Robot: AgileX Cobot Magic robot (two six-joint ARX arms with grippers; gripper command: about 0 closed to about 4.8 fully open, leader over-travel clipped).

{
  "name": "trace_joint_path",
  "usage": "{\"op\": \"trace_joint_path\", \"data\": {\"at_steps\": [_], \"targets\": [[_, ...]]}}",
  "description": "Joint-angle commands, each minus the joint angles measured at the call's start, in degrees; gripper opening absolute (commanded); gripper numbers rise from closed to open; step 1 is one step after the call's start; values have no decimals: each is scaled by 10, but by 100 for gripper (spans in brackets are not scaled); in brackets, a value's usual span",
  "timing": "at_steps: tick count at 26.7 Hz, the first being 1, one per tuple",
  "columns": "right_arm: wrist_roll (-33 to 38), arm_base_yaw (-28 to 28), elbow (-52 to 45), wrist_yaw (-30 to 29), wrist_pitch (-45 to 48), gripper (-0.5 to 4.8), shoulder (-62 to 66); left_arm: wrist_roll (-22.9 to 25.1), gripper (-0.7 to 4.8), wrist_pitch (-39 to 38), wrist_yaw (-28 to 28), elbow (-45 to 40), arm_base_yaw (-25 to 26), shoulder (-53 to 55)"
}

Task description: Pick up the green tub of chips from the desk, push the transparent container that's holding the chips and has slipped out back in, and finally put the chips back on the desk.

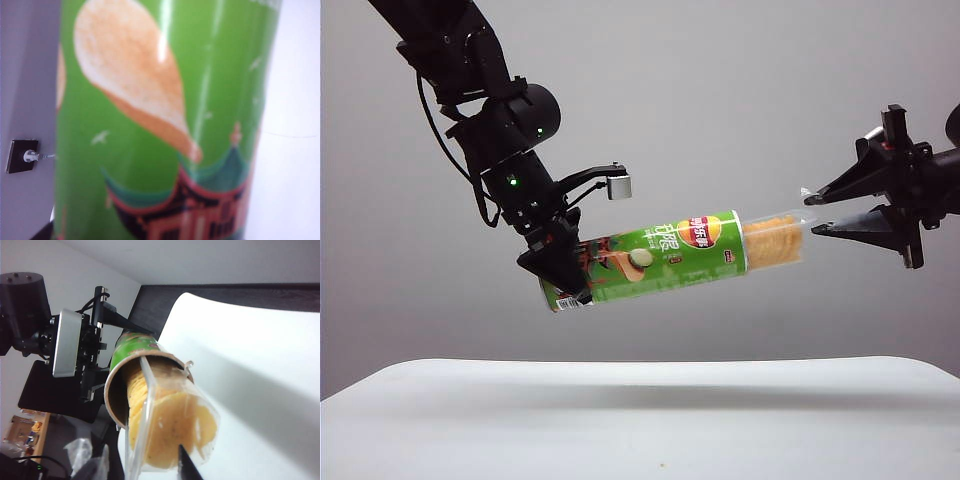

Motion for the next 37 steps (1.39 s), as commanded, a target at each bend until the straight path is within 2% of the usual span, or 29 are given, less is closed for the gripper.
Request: {"op": "trace_joint_path", "data": {"at_steps": [1, 5, 6, 8, 9, 16, 24, 27, 32, 33, 34, 35, 36, 37], "targets": [[-2, -1, 1, 7, 9, 93, -2, -2, 274, 5, 13, 2, -1, -4], [-2, 0, 1, 7, 9, 91, -2, -5, 274, 6, 33, 2, -1, -4], [-2, 4, 1, 7, 9, 75, -2, -10, 274, 7, 39, 3, -1, -4], [-2, 5, 1, 7, 9, 7, -2, -17, 274, 10, 41, 3, -1, -4], [-2, 6, 1, 7, 9, -6, -2, -17, 274, 10, 41, 3, -1, -4], [-1, 35, 1, 9, 18, -6, -2, -17, 274, 9, 46, 5, -10, -4], [-1, 83, 1, 15, 22, -7, -2, -19, 274, 32, 57, 5, -42, -4], [1, 102, 1, 22, 21, -6, -2, -55, 274, 57, 67, 6, -56, -4], [0, 97, 1, 21, 20, -6, -2, -57, 274, 48, 48, 6, -57, -4], [0, 89, 1, 20, 21, 6, -2, -53, 274, 31, 20, 6, -56, -4], [0, 82, 1, 19, 21, 41, -2, -47, 274, 22, 5, 6, -54, -4], [1, 71, 1, 19, 20, 121, -2, -35, 274, 0, -17, 6, -45, -4], [1, 57, 1, 19, 18, 161, -3, -33, 273, -13, -32, 5, -38, -3], [1, 50, 1, 19, 16, 163, -3, -33, 273, -19, -33, 5, -29, -3]]}}
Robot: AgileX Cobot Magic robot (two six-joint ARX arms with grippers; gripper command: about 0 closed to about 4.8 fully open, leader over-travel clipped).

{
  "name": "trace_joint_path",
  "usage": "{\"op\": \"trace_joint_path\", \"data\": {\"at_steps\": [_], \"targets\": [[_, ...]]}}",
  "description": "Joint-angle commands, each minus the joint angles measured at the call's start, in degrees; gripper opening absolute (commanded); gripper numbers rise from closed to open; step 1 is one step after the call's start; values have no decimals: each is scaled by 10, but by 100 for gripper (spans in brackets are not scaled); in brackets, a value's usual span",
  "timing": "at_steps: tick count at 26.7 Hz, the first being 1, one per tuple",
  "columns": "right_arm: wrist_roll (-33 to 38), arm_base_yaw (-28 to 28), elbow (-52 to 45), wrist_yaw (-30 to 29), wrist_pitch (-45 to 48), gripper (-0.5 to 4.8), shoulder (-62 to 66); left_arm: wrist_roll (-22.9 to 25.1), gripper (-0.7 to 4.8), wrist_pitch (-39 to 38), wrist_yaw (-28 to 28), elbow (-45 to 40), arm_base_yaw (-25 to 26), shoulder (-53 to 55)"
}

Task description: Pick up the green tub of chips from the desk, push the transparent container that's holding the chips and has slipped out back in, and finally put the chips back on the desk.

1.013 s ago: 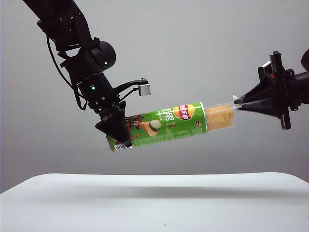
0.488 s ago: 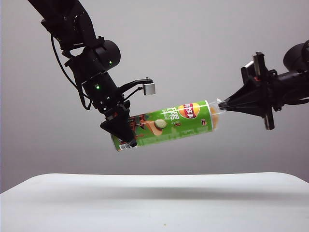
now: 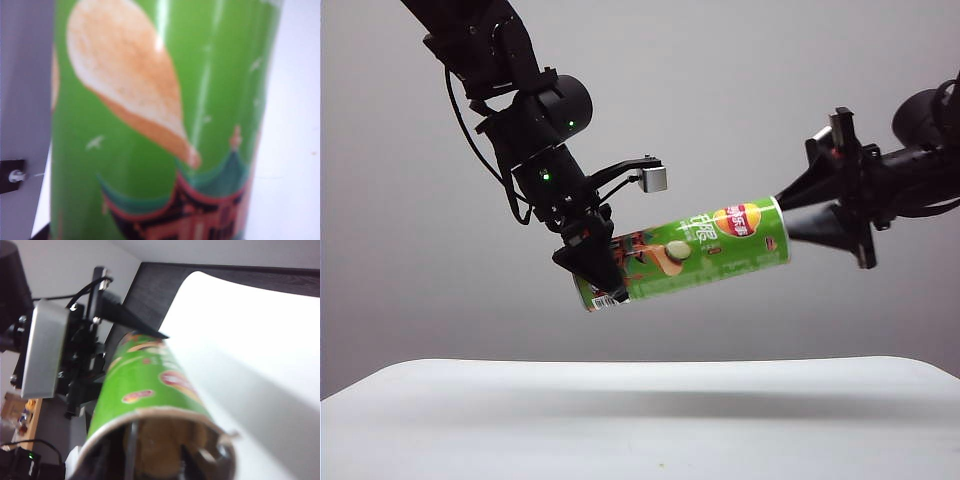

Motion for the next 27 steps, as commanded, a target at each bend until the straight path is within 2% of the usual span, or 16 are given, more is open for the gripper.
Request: {"op": "trace_joint_path", "data": {"at_steps": [1, 4, 10, 18, 27], "targets": [[-2, -24, 1, -15, 1, 163, -3, 5, 273, -27, -26, 2, 21, -3], [-2, -49, 1, -40, -2, 163, -3, 5, 273, -44, -36, 2, 48, -3], [-2, -58, 1, -42, -9, 163, -8, 6, 274, -54, -52, -3, 78, 3], [-2, -53, 1, -43, -10, 163, -8, 30, 278, -70, -47, -3, 79, 55], [-3, -54, 1, -42, -11, 163, -8, 29, 278, -52, -37, -3, 79, 119]]}}
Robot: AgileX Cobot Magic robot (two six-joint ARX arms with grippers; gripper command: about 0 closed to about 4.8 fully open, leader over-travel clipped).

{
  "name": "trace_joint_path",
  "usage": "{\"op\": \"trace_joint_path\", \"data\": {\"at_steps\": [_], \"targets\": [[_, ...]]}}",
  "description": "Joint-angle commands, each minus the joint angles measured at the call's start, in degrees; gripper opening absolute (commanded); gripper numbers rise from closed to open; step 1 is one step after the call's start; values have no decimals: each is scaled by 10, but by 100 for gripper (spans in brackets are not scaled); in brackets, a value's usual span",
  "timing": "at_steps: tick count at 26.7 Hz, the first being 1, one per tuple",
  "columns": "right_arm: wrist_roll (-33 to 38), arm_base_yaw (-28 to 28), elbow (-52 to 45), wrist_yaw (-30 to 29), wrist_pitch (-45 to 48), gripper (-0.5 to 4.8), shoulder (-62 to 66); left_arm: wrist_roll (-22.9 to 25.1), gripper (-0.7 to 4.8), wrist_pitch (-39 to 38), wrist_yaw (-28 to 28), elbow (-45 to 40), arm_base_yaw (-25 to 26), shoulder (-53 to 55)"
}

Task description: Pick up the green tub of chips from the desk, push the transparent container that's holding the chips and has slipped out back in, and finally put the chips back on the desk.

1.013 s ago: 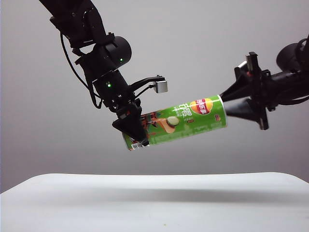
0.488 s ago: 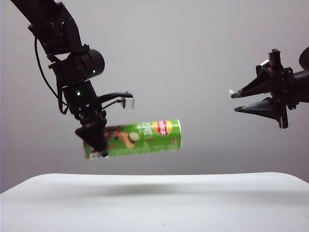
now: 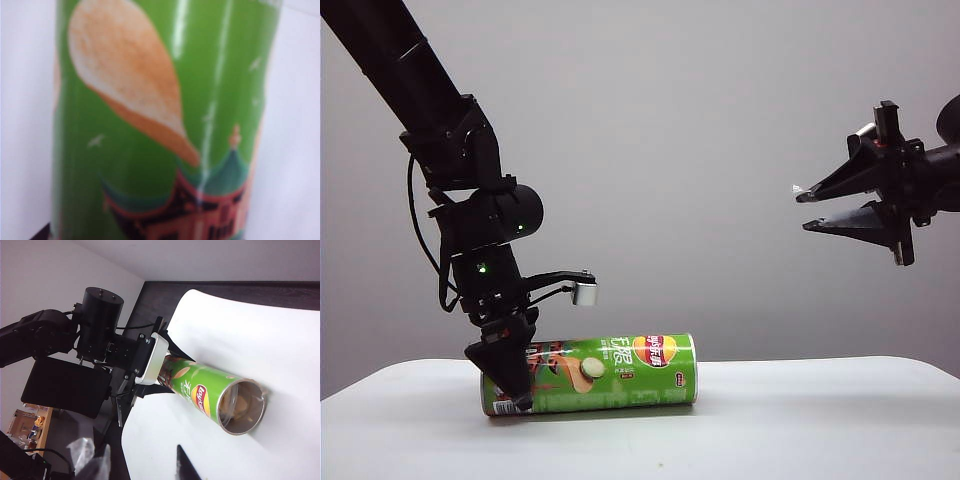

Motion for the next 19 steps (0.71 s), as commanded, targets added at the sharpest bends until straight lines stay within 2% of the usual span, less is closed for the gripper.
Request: {"op": "trace_joint_path", "data": {"at_steps": [1, 2, 3, 4, 5, 7, 12, 19], "targets": [[-2, 0, 1, -5, 0, 163, -4, 0, 278, 18, 7, 1, 0, 9], [-2, 0, 1, -5, 0, 163, -4, 0, 280, 19, 7, 1, 0, 10], [-2, 0, 1, -5, 0, 163, -4, 0, 324, 22, 7, 2, 0, 10], [-2, 0, 1, -5, 0, 163, -4, 0, 377, 22, 7, 2, 0, 10], [-2, 0, 1, -5, 0, 163, -4, -4, 471, 22, 7, 2, 0, 9], [-2, 0, 1, -5, 0, 163, -4, -20, 479, 23, 7, 2, 0, 9], [-2, 0, 1, -5, 2, 163, -4, -107, 479, 30, -9, 5, -1, 5], [-2, 0, 1, -6, 2, 163, -4, -112, 479, -9, -25, 6, -8, -45]]}}
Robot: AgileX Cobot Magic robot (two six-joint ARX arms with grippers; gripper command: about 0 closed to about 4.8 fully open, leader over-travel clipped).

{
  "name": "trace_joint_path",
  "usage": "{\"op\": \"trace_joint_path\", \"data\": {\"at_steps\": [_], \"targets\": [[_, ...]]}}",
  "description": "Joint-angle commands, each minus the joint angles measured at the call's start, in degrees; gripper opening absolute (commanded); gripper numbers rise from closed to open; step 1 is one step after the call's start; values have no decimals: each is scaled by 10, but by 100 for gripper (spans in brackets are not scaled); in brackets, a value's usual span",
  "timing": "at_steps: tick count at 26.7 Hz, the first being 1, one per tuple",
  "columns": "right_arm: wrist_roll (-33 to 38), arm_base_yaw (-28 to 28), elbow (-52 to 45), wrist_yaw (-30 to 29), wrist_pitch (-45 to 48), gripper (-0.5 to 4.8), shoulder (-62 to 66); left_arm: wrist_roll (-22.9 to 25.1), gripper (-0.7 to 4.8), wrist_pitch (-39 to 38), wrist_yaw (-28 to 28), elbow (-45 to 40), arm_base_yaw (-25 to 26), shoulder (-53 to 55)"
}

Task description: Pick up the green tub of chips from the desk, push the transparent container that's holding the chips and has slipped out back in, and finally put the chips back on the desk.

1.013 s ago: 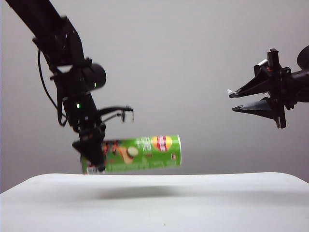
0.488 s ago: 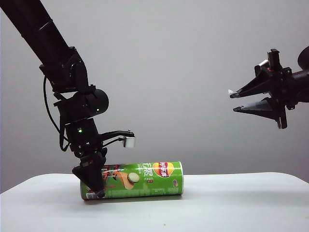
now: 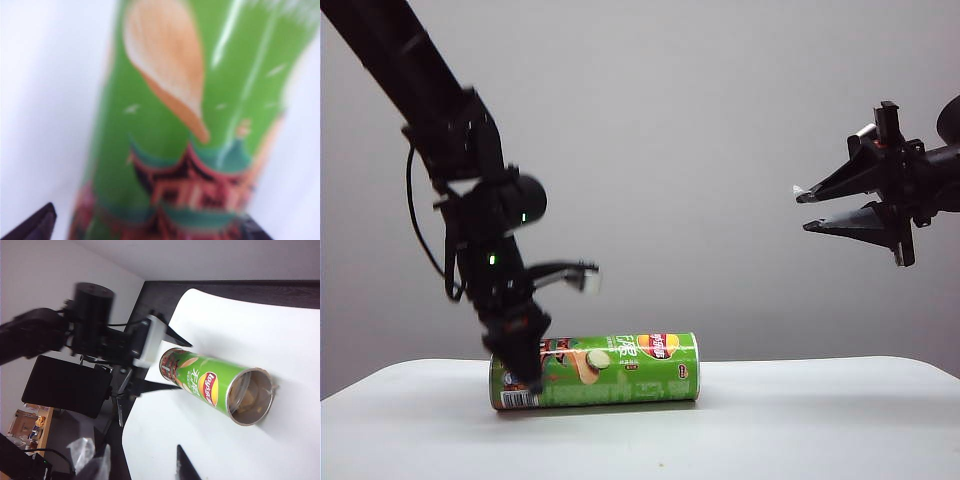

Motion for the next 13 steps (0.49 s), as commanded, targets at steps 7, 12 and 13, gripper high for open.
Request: {"op": "trace_joint_path", "data": {"at_steps": [7, 12, 13], "targets": [[1, 0, 1, -46, -4, 146, -8, -14, 479, -118, -94, 2, -10, -122], [-84, 1, 1, -14, -110, -9, -84, -91, 479, -153, -158, -3, -10, -241], [-103, 1, 1, 23, -136, -9, -108, -104, 479, -151, -158, -7, -10, -264]]}}
